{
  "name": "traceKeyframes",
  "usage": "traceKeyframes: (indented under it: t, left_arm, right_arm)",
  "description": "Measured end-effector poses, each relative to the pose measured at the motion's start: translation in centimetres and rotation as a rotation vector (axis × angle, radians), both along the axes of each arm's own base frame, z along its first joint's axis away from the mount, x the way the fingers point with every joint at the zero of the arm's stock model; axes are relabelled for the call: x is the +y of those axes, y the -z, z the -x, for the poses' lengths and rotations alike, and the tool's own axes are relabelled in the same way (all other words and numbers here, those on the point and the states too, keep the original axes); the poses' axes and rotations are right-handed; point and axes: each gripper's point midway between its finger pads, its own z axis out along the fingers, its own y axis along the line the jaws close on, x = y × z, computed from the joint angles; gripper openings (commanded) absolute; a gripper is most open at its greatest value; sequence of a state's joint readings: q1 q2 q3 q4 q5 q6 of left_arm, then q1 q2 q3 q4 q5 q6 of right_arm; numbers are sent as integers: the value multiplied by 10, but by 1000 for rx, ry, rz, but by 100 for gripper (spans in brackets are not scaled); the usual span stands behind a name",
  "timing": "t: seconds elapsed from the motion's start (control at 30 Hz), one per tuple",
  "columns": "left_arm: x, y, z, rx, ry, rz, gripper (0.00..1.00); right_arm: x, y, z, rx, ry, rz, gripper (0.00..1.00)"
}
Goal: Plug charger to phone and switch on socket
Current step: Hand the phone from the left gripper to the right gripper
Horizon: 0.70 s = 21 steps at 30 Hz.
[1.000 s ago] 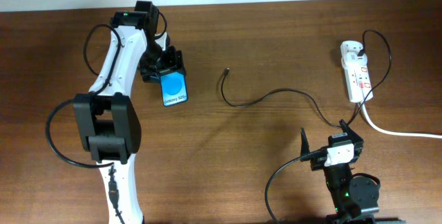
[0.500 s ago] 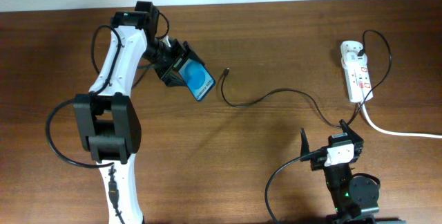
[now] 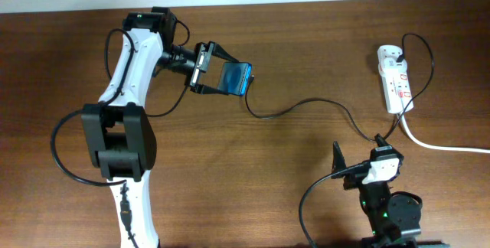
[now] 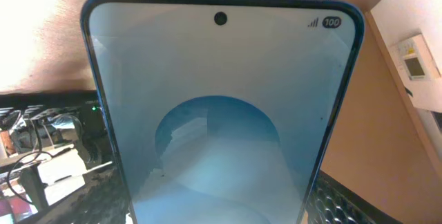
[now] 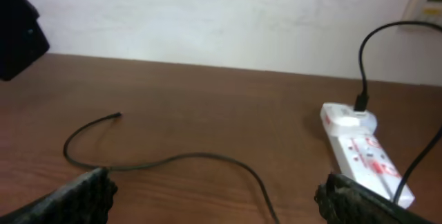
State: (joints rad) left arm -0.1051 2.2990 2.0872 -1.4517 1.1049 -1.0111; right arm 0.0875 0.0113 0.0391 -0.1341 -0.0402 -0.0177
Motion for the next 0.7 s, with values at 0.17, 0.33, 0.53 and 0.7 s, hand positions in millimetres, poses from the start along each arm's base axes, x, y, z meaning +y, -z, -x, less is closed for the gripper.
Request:
traceKeyframes:
  t: [0.17, 0.33, 0.53, 0.7]
  left_arm:
    - [0, -1, 0, 3, -2, 3, 0]
    - [2, 3, 0, 1, 0, -23, 0]
    - [28, 40, -4, -48, 16, -282, 0]
    - [48, 66, -3, -41, 20, -522, 0]
  right_arm:
    - [10, -21, 6, 50, -59, -23, 98]
    - [24, -67, 0, 219, -123, -76, 98]
    - [48, -110, -40, 498, -226, -118, 98]
    - [86, -91, -68, 611, -416, -246, 99]
